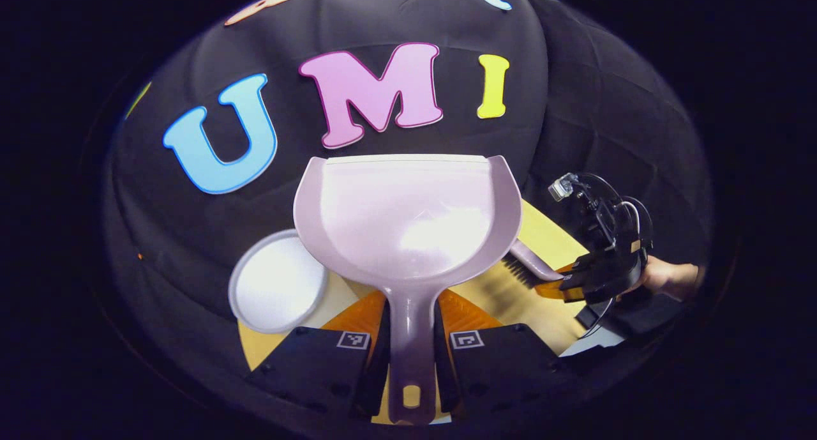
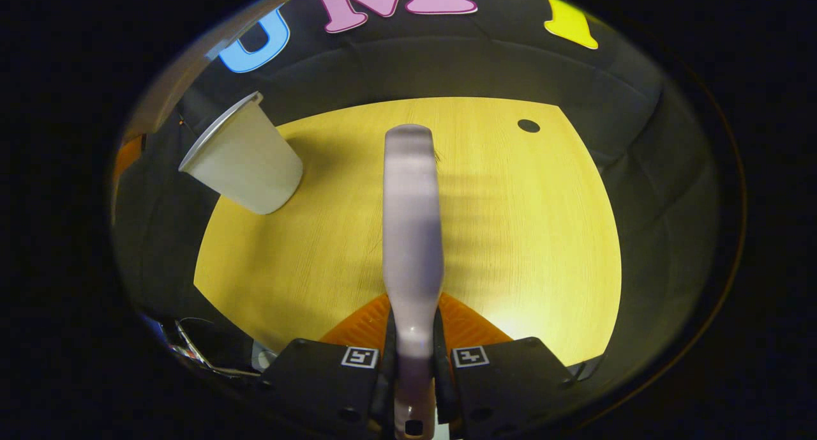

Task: Pick up the small broom and dustpan from the desktop, sweep the trash into the dustpan with the broom, and then empty the trash into the garbage bin.

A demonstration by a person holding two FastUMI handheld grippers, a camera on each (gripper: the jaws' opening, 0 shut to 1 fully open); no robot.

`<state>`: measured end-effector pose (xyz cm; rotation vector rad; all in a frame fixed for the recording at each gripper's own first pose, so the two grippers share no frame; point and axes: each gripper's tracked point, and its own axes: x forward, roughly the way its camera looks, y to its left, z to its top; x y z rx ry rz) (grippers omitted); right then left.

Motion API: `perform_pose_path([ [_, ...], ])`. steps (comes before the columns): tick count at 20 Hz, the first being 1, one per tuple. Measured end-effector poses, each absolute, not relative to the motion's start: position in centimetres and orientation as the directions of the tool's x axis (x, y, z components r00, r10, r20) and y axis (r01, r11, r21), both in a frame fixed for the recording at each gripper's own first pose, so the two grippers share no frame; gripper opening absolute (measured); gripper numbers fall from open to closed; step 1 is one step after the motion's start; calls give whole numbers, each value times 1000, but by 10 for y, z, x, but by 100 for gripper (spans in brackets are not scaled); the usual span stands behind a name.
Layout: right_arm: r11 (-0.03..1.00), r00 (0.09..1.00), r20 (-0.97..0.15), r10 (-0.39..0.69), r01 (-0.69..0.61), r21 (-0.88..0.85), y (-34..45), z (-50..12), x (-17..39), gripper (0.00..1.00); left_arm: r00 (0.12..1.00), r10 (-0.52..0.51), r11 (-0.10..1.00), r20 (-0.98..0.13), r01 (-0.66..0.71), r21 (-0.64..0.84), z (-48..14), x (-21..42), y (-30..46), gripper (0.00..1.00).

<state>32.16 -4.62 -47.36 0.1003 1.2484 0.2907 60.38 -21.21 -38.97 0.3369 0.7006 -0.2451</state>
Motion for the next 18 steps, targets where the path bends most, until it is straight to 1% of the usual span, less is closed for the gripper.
perform_pose_path([
  [5, 967, 281, -927, 247, -128, 219, -41, -487, 321, 28, 690, -100, 966, -717, 241, 97, -417, 599, -205, 30],
  [6, 968, 277, -929, 245, -130, 216, -38, -494, 322, 28, 681, -79, 974, -728, 207, 88, -431, 596, -203, 29],
  [8, 967, 255, -935, 247, -131, 220, -30, -513, 321, 28, 663, 5, 986, -749, 123, 115, -449, 590, -193, 30],
  [10, 964, 222, -941, 255, -140, 228, -26, -545, 329, 28, 614, 67, 989, -787, 66, 135, -464, 579, -183, 30],
  [13, 960, 204, -950, 236, -202, 195, -18, -577, 342, 28, 542, 58, 997, -839, 18, 81, -487, 563, -189, 30],
  [15, 961, 165, -960, 224, -201, 190, -14, -589, 339, 28, 496, 62, 998, -866, -9, 66, -491, 553, -195, 30],
  [18, 964, 145, -973, 179, -223, 144, -17, -597, 339, 28, 471, 75, 997, -879, -27, 71, -491, 552, -198, 30],
])
